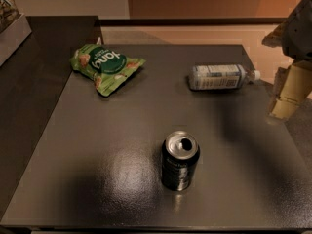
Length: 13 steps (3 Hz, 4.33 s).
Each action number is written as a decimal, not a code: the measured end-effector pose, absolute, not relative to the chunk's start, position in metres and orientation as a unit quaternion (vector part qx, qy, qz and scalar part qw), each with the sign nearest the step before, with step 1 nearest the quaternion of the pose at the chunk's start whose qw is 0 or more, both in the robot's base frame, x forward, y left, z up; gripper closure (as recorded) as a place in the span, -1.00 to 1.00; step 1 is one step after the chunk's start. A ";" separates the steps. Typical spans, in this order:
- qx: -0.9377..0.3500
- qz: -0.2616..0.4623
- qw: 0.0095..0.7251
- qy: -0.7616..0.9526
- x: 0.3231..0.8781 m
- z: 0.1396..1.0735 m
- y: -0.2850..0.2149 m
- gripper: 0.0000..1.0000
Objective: Move blue plastic bottle near pepsi can
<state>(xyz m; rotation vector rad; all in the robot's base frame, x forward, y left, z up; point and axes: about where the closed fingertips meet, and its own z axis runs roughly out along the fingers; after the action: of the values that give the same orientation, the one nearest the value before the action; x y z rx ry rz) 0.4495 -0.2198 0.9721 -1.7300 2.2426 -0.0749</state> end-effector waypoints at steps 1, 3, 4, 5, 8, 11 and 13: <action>-0.601 -0.019 0.152 0.784 0.476 0.960 -0.227 -1.00; -0.609 -0.021 0.157 0.777 0.537 0.929 -0.229 -1.00; -0.613 -0.021 0.156 0.774 0.568 0.913 -0.231 -1.00; -0.618 -0.012 0.151 0.772 0.593 0.893 -0.230 -1.00; -0.621 0.007 0.127 0.773 0.630 0.853 -0.231 -0.63; -0.624 0.005 0.121 0.772 0.621 0.862 -0.233 0.74; -0.649 0.009 0.118 0.752 0.567 0.894 -0.210 1.00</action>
Offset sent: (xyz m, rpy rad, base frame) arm 0.0874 -0.0110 -0.0524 0.0220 0.0333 0.0280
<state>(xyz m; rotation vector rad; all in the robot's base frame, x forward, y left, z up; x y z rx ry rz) 0.5666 -0.2099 0.8938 -1.8988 2.1993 0.0261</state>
